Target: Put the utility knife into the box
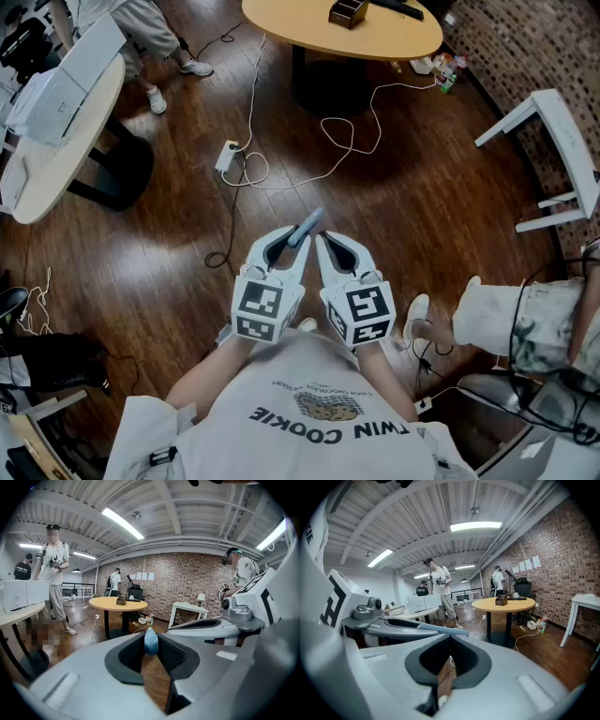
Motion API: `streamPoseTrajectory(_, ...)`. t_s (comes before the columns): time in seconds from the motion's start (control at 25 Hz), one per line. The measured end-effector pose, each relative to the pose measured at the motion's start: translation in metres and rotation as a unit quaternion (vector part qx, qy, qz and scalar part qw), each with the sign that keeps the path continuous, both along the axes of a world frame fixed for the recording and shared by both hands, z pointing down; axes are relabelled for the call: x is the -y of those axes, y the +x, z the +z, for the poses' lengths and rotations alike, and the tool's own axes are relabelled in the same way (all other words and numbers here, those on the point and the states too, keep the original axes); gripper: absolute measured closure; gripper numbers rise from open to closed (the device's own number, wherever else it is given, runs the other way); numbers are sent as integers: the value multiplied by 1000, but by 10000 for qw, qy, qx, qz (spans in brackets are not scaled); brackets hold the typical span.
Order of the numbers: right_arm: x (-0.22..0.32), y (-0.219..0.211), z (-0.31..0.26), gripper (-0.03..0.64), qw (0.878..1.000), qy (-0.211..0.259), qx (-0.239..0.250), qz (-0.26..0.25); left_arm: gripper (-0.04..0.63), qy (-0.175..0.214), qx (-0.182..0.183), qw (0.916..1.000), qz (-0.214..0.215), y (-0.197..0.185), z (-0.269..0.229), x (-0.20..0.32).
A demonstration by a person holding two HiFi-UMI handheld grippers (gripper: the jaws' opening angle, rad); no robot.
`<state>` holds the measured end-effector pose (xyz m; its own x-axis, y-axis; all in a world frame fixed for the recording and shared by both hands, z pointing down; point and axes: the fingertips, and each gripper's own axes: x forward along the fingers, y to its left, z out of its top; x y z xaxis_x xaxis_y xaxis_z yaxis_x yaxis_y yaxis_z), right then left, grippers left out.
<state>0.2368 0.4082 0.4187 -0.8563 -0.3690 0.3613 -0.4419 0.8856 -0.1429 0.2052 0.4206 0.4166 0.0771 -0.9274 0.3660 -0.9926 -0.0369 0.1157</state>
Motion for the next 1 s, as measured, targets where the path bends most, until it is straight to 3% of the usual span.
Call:
streamPoseTrajectory(0.52, 76, -166, -8, 615, 9991, 58, -281, 306, 519, 54, -155, 9993, 340, -170, -8, 80)
streamPoseTrajectory(1.0, 125, -244, -8, 615, 9988, 125, -364, 317, 520, 56, -271, 9988, 411, -244, -5, 130)
